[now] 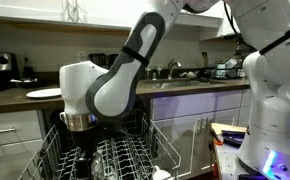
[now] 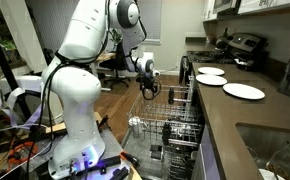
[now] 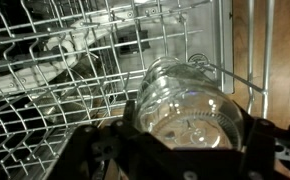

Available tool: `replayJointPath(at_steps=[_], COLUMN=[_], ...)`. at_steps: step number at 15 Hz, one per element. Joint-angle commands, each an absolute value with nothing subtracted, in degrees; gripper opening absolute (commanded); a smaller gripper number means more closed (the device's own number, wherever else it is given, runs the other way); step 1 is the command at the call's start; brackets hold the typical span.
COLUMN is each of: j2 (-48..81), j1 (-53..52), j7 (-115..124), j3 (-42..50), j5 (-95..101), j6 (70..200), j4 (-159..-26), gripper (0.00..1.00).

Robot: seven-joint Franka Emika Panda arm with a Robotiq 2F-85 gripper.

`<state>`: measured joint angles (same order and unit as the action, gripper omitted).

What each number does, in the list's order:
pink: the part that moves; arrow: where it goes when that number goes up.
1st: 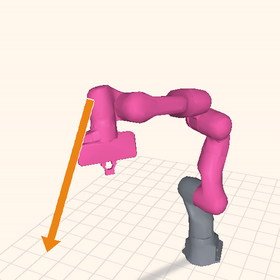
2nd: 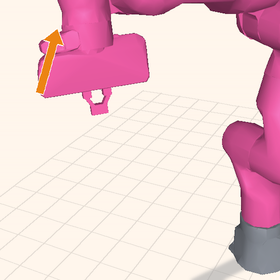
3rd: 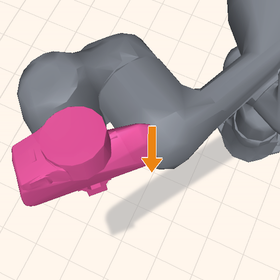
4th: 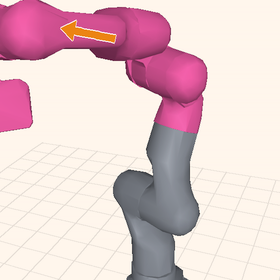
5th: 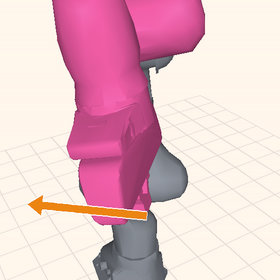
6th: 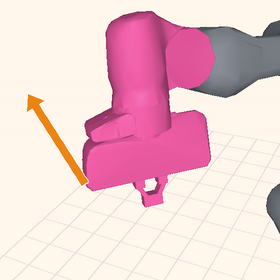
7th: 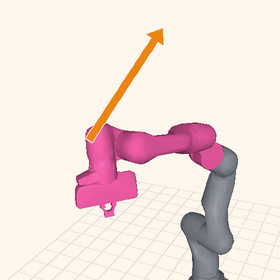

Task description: Move the glass jar in the dishwasher to the right

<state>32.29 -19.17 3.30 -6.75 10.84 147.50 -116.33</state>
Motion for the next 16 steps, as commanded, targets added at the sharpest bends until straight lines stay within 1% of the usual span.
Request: replayJointPath(at_steps=[1, 6, 8, 9, 11, 16], j2=[33.5, 34.3, 34.3, 34.3, 34.2, 33.3], j1=[-18.2, -18.0, -18.0, -18.0, -18.0, -17.5], j7=[2.4, 2.2, 2.2, 2.1, 2.2, 2.2], j3=[-6.5, -6.7, -6.8, -6.9, -6.8, -7.0], j5=[11.4, 11.0, 10.8, 10.7, 10.7, 10.2], j6=[149.3, 148.8, 148.3, 147.9, 147.7, 146.5], j4=[-114.7, -114.1, -114.0, -113.9, -113.8, -113.2], gripper=[0.61, 0.61, 0.63, 0.97, 1.00, 1.00])
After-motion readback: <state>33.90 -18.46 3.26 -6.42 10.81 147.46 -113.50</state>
